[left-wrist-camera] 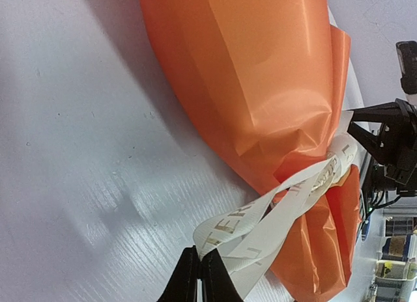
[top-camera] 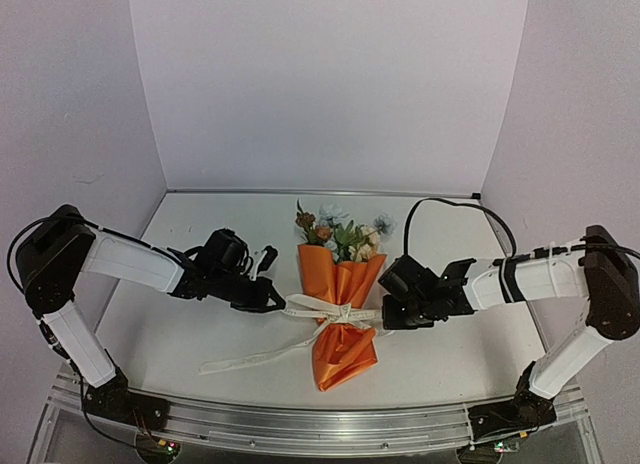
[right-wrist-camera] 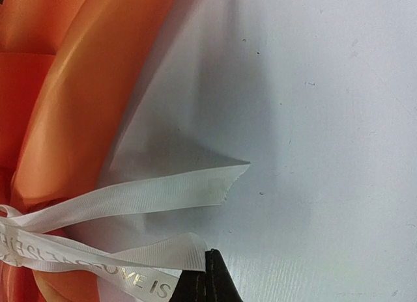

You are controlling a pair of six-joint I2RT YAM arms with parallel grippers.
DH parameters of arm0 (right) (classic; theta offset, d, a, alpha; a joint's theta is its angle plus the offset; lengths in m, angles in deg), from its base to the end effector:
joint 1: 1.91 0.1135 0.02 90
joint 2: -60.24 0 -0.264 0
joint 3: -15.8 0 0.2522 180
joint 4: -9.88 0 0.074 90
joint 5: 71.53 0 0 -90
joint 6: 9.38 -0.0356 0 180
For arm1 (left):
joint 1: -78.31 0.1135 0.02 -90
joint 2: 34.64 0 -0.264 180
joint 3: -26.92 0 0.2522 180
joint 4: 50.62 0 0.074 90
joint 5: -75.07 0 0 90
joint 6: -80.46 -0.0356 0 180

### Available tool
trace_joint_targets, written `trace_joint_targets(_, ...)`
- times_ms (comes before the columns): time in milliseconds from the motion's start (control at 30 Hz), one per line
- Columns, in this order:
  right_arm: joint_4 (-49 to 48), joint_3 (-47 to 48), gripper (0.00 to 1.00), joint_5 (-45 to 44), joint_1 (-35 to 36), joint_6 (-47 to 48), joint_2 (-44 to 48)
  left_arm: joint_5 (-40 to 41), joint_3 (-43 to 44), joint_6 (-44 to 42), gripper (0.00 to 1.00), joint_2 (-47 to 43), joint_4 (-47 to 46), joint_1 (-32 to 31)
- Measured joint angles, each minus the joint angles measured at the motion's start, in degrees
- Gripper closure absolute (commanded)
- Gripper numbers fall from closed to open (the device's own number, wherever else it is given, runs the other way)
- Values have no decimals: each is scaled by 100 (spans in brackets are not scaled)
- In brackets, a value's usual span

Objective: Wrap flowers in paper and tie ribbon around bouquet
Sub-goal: Tie the half-tied ribbon around the folded bouquet.

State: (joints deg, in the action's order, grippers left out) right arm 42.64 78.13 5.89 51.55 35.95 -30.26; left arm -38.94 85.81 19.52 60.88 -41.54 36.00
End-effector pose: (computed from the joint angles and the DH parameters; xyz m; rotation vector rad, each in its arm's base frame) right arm 0.1833 0.2344 0.1634 -0.1265 2.6265 0.3250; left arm 0.2285 -0.2276 0.1496 0.5134 2.5077 -1.0459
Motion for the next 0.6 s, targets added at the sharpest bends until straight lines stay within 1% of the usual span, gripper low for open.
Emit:
trace_joint_targets(33,41,40,100,-1,9,25,0,-5,0,0,89,0,-33,0)
trace_joint_targets(100,110,157,100,-4,29,75,0,-6,0,11,79,0,-101,0)
trace_joint_targets(167,148,274,100,-2,52,110,0,-29,0,6,66,-7,-163,0)
trace_joint_targets(233,170,375,100,-2,86,134,0,-51,0,-4,58,-20,-218,0)
trace_joint_targets(367,212,460,100,-3,123,175,0,-74,4,-52,52,-45,-287,0)
trace_joint_targets(500,304,470,100,-2,126,199,0,-83,64,-93,45,-46,-144,0)
trace_joint_targets(600,375,494,100,-4,138,203,0,-64,52,151,39,-64,-118,0)
